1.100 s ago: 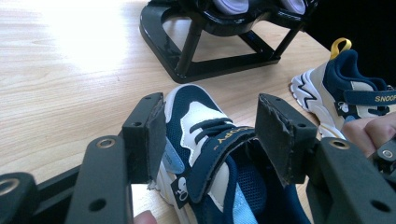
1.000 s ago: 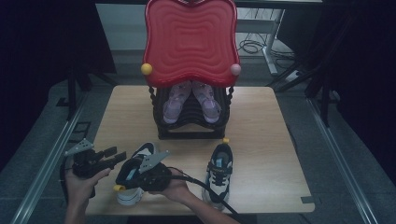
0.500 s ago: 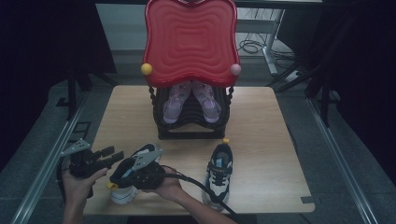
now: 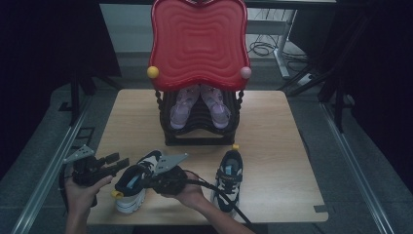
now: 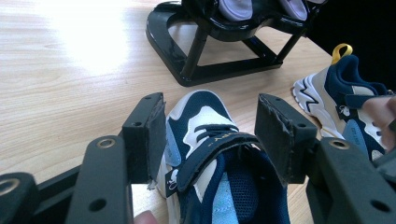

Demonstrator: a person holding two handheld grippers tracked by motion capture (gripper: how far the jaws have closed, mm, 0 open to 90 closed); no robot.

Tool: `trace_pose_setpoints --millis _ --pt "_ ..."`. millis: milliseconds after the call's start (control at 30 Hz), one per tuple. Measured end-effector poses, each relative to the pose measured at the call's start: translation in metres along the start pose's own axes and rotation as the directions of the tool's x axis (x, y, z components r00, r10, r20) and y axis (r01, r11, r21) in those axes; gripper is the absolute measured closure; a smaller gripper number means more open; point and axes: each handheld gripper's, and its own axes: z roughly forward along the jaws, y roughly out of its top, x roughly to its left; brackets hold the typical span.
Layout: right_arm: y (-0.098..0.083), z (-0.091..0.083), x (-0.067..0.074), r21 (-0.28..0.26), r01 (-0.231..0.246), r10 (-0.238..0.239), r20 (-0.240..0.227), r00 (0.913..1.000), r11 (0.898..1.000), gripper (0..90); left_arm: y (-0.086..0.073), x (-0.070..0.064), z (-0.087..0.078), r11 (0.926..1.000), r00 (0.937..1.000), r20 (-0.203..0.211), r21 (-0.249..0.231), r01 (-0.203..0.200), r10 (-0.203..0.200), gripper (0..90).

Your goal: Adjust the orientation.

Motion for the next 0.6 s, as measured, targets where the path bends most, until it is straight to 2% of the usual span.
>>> trace_pose_setpoints --millis 300,433,600 --pt "-0.006 -0.049 -0.004 -0.016 -0.005 0.006 0.082 0.9966 1.000 89.3 0.000 -0.001 -0.001 1.0000 1.0000 -0.003 -0.002 -0.003 0.003 43.7" --pt "-0.013 -0.072 -0.010 -0.026 -0.024 0.027 0.126 0.9917 0.999 89.3 0.000 -0.002 0.001 1.0000 1.0000 -0.001 0.001 -0.004 0.004 43.7" --pt "-0.023 -0.091 -0.016 -0.043 -0.052 0.058 0.161 0.9852 0.998 89.3 0.000 -0.003 0.002 1.0000 1.0000 -0.001 0.003 -0.001 0.001 43.4"
